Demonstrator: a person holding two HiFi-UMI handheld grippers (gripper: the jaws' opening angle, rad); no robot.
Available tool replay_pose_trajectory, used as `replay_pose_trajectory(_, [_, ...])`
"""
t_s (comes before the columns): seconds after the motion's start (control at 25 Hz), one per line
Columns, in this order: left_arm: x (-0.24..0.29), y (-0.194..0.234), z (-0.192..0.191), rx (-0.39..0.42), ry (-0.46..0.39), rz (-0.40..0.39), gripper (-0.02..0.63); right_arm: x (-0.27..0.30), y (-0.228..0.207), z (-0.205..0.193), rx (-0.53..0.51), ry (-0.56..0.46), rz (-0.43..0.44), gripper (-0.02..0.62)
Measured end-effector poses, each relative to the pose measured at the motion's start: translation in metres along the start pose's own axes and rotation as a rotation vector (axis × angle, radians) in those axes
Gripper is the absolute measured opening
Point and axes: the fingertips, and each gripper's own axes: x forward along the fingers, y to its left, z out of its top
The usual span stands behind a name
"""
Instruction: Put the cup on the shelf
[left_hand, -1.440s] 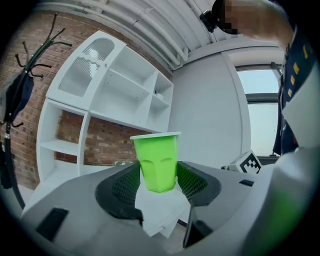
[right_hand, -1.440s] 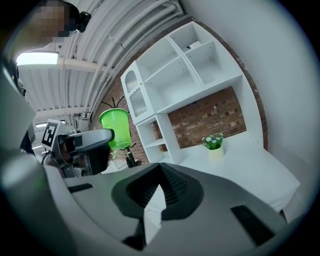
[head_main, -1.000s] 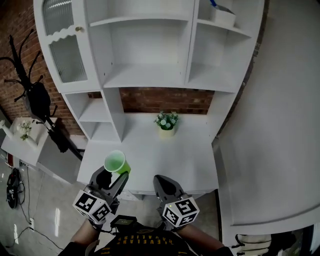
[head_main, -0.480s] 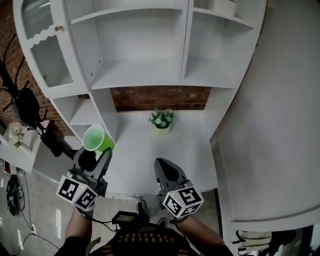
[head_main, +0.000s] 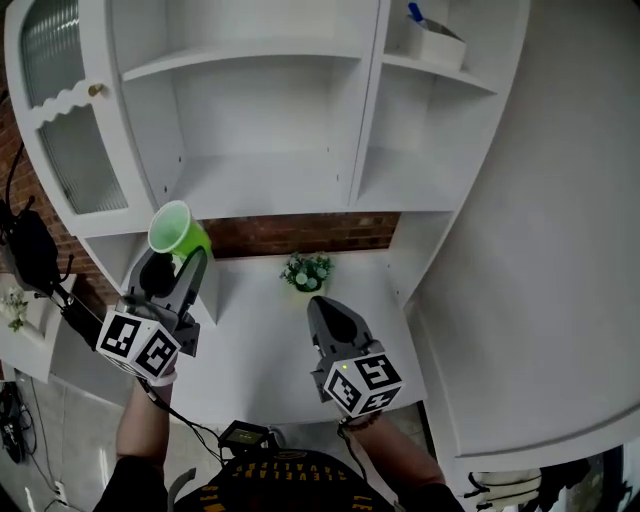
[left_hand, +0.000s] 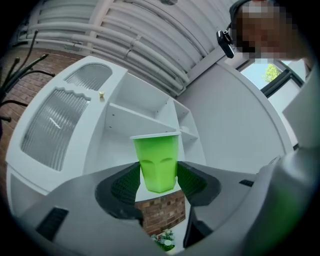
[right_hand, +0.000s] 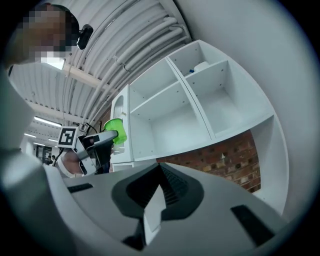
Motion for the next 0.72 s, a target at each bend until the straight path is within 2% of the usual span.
replay_pose_trajectory(0.28, [0.054, 0.029, -0.008, 0.044, 0.025, -0.028, 0.236, 0.045, 0.004, 0.016, -0.052, -0.023, 0.012, 0.006])
replay_pose_trajectory(0.48, [0.090, 0.052, -0.028, 0.091, 0.123, 0.037, 0.236, 0.059, 0.005, 0.022, -0.057, -0.035, 0.022, 0.006])
replay_pose_trajectory(0.72, [0.119, 0.069, -0.056, 0.090, 0.215, 0.098, 0.236, 0.072, 0.002, 0.023, -0.073, -0.025, 0.027, 0.006])
